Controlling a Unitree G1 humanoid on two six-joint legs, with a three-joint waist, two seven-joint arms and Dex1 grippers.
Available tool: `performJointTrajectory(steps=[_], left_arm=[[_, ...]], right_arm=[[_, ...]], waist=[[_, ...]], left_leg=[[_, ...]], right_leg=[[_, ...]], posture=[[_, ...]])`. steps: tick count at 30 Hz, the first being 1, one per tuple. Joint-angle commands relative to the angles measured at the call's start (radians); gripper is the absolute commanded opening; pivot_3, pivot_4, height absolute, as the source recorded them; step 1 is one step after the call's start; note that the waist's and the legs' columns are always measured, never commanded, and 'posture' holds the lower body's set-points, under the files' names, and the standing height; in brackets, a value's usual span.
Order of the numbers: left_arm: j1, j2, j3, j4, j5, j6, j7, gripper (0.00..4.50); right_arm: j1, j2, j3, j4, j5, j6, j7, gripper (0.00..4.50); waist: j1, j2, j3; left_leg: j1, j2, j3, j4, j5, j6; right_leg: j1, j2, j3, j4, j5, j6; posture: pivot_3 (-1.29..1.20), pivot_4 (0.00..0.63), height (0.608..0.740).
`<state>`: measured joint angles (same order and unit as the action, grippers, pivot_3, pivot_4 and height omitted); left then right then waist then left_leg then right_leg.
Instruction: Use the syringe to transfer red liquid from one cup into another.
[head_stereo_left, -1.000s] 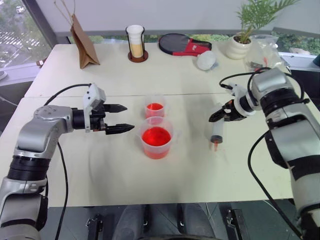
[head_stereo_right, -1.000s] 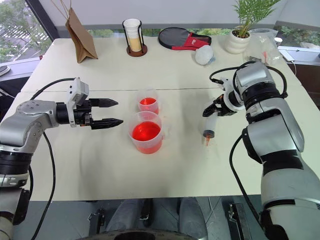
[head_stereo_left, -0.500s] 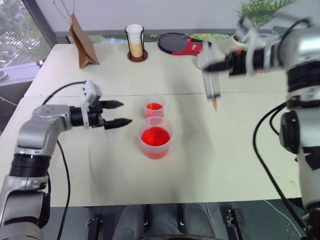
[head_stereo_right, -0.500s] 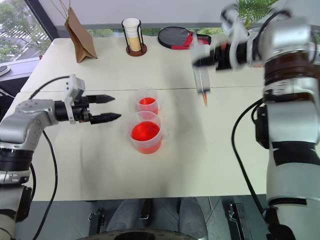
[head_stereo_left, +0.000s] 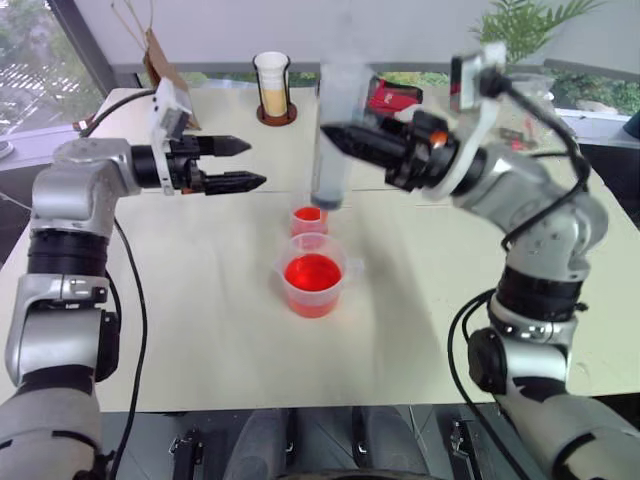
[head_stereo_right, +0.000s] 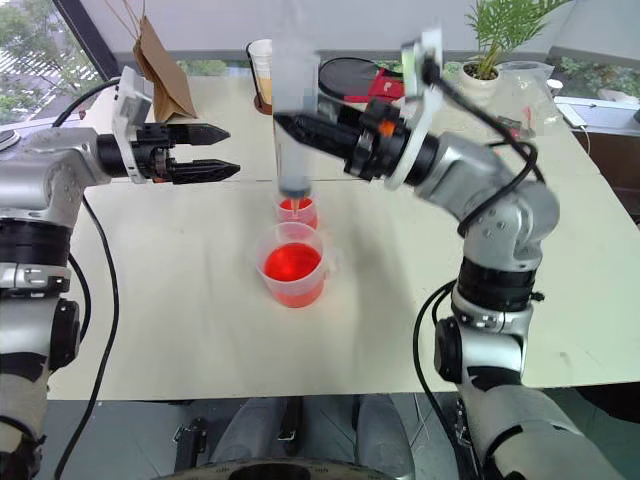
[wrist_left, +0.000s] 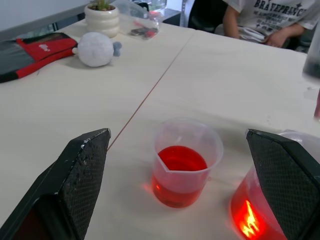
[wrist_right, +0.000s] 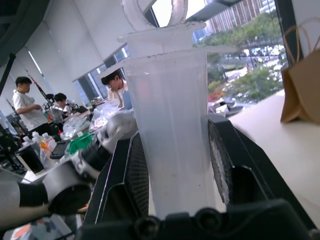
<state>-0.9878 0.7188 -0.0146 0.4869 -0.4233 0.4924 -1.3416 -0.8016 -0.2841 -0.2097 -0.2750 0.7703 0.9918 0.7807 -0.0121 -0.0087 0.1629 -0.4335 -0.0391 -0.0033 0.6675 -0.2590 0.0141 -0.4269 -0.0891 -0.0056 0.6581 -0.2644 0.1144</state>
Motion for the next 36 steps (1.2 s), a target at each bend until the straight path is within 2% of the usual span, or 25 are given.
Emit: performJointTrajectory(steps=[1, 4, 6, 9, 14, 30, 34, 36], left_arm=[[-0.049, 0.023, 0.023, -0.035, -0.018, 0.027, -0.037, 4.50], [-0.056, 0.041, 0.034, -0.107, -0.049, 0.085, -0.060, 4.50], [-0.052, 0.053, 0.039, -0.149, -0.062, 0.113, -0.068, 4.50], [-0.051, 0.057, 0.081, -0.280, -0.170, 0.241, -0.058, 4.50], [-0.022, 0.054, 0.078, -0.379, -0.193, 0.265, -0.022, 4.50], [-0.073, -0.066, 0.006, -0.259, -0.119, 0.123, 0.002, 4.50], [-0.068, -0.091, -0.021, -0.266, -0.112, 0.112, -0.020, 3.29], [-0.064, -0.096, -0.023, -0.269, -0.114, 0.116, -0.028, 2.22]], right_arm=[[0.079, 0.008, 0.070, -0.074, -0.012, -0.092, 0.007, 1.33], [0.164, -0.016, 0.163, -0.060, -0.102, -0.223, 0.050, 1.33], [0.181, -0.019, 0.184, -0.043, -0.121, -0.271, 0.057, 1.33], [0.215, -0.017, 0.218, -0.027, -0.147, -0.331, 0.069, 1.33], [0.233, -0.010, 0.250, -0.003, -0.168, -0.384, 0.070, 1.33], [0.263, -0.012, 0.314, 0.004, -0.199, -0.444, 0.073, 1.33], [0.273, -0.014, 0.326, 0.002, -0.212, -0.460, 0.070, 1.33], [0.278, -0.013, 0.331, 0.001, -0.218, -0.468, 0.067, 1.33]], waist=[[-0.002, 0.000, 0.000], [-0.006, 0.000, 0.000], [-0.007, 0.000, 0.000], [-0.007, 0.000, 0.000], [-0.004, 0.000, 0.000], [-0.002, 0.000, 0.000], [-0.002, 0.000, 0.000], [-0.002, 0.000, 0.000]], left_leg=[[0.000, 0.000, 0.000, 0.000, 0.000, 0.001], [0.000, 0.000, 0.000, 0.000, -0.001, 0.001], [0.000, 0.001, 0.000, 0.000, -0.001, 0.001], [0.000, 0.001, 0.000, 0.000, 0.000, 0.000], [0.001, 0.001, -0.001, 0.000, 0.000, 0.000], [0.005, 0.001, 0.000, 0.000, 0.000, 0.000], [0.005, 0.001, 0.000, 0.000, 0.000, 0.000], [0.005, 0.001, 0.000, 0.000, 0.000, 0.000]], right_leg=[[0.000, 0.000, 0.000, 0.000, 0.000, 0.000], [0.000, 0.001, 0.000, 0.000, 0.000, 0.000], [0.000, 0.001, 0.000, 0.000, 0.000, 0.000], [0.000, 0.002, 0.000, 0.000, 0.000, 0.000], [0.000, 0.001, 0.000, 0.000, 0.000, 0.000], [0.002, 0.002, 0.001, 0.000, 0.000, 0.000], [0.002, 0.002, 0.001, 0.000, 0.000, 0.000], [0.002, 0.002, 0.001, 0.000, 0.000, 0.000]], posture=[[0.00, 0.150, 0.740], [0.00, 0.150, 0.740], [0.00, 0.150, 0.740], [0.00, 0.150, 0.740], [0.00, 0.150, 0.740], [0.00, 0.150, 0.740], [0.00, 0.150, 0.740], [0.00, 0.150, 0.740]])
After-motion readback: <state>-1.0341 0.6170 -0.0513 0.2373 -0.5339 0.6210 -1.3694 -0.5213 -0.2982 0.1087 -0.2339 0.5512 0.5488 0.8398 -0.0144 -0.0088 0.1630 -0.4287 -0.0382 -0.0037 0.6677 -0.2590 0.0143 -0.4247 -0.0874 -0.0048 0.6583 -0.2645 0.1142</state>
